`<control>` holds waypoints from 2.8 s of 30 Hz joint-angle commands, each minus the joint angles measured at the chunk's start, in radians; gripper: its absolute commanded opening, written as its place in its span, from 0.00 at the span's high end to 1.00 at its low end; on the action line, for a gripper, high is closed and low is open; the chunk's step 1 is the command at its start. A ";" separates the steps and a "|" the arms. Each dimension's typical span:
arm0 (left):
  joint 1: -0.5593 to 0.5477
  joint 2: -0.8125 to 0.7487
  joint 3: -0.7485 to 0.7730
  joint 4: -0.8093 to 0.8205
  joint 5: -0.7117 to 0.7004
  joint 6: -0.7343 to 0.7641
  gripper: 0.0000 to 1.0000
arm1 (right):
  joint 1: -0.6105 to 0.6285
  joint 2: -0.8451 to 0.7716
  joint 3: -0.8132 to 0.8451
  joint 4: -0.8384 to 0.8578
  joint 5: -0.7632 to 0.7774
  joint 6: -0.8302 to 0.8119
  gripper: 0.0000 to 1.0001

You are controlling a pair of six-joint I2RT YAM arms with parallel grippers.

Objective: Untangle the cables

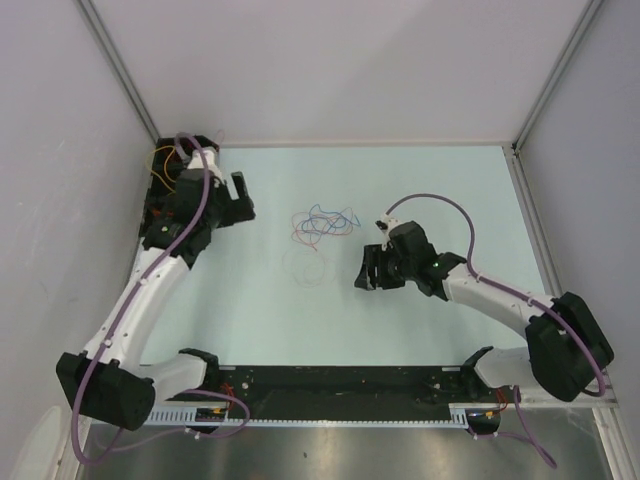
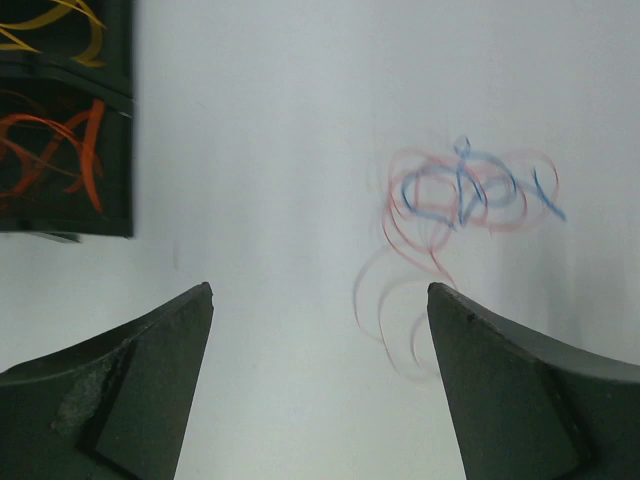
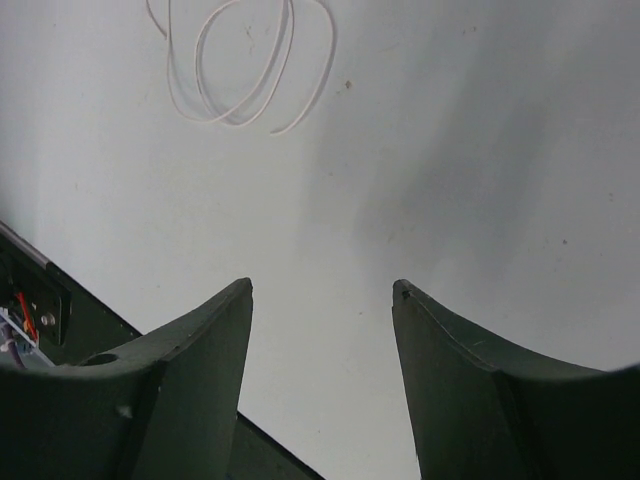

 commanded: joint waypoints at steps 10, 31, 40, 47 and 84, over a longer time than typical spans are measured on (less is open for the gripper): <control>-0.219 -0.121 -0.251 -0.098 0.080 0.055 0.07 | 0.026 0.291 0.376 0.047 0.104 0.010 0.40; -0.225 -0.193 -0.233 -0.134 -0.030 0.072 0.07 | 0.000 0.914 1.080 -0.018 0.030 -0.005 0.44; -0.225 -0.199 -0.236 -0.133 -0.030 0.070 0.07 | 0.009 0.948 1.108 -0.035 0.053 0.002 0.69; -0.225 -0.195 -0.237 -0.134 -0.036 0.069 0.07 | 0.002 0.920 1.190 -0.103 0.020 -0.031 1.00; -0.371 0.394 0.016 0.120 -0.114 -0.139 0.00 | -0.222 -0.175 0.499 -0.341 0.078 -0.114 1.00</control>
